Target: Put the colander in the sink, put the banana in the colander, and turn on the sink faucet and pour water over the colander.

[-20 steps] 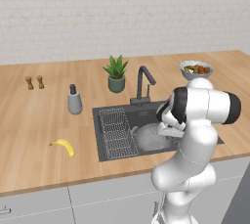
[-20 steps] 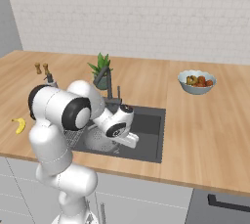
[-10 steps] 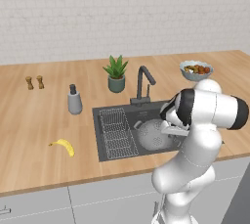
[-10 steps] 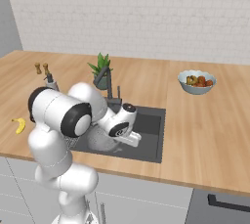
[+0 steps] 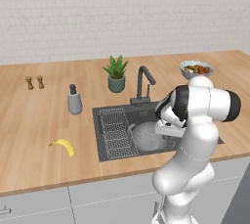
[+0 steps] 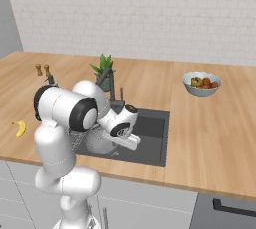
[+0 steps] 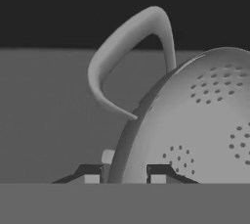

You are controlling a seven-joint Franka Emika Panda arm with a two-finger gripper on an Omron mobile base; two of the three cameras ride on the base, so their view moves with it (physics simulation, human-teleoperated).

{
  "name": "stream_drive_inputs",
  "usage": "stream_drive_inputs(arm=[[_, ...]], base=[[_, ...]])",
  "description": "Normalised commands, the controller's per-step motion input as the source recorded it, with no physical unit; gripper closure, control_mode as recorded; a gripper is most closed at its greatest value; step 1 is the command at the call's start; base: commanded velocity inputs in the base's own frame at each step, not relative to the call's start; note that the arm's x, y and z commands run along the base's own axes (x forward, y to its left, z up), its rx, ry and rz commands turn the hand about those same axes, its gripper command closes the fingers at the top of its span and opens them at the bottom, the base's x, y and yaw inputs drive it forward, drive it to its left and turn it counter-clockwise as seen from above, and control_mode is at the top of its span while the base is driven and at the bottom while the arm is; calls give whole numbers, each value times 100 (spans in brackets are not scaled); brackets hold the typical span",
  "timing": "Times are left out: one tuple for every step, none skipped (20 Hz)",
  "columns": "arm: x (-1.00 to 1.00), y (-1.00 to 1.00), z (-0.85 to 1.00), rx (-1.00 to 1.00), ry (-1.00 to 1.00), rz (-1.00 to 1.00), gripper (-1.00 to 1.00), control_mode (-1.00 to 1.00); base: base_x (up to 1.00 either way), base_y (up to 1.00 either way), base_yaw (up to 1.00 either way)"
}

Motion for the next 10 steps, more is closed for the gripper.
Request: stream_drive_inputs(arm=[[-8,-16,-36,5,0,25,100,-100],[-14,-18,-36,3,0,25,100,-100],[-17,-21,-41,2,0,24,100,-100],[-19,-18,-39,0,0,23,100,-100],[-18,-16,-40,0,0,23,100,-100],[-18,-15,-41,0,0,23,100,-100],[-14,-13,-43,0,0,23,100,-100],[-11,-15,-39,0,0,23,-100,-100],[-11,-17,-40,0,0,23,-100,-100],[-10,-18,-35,0,0,22,-100,-100]], base=[[0,0,0],[0,0,0],[0,0,0],[0,0,0],[0,0,0],[0,0,0],[0,0,0],[0,0,0],[0,0,0],[0,0,0]])
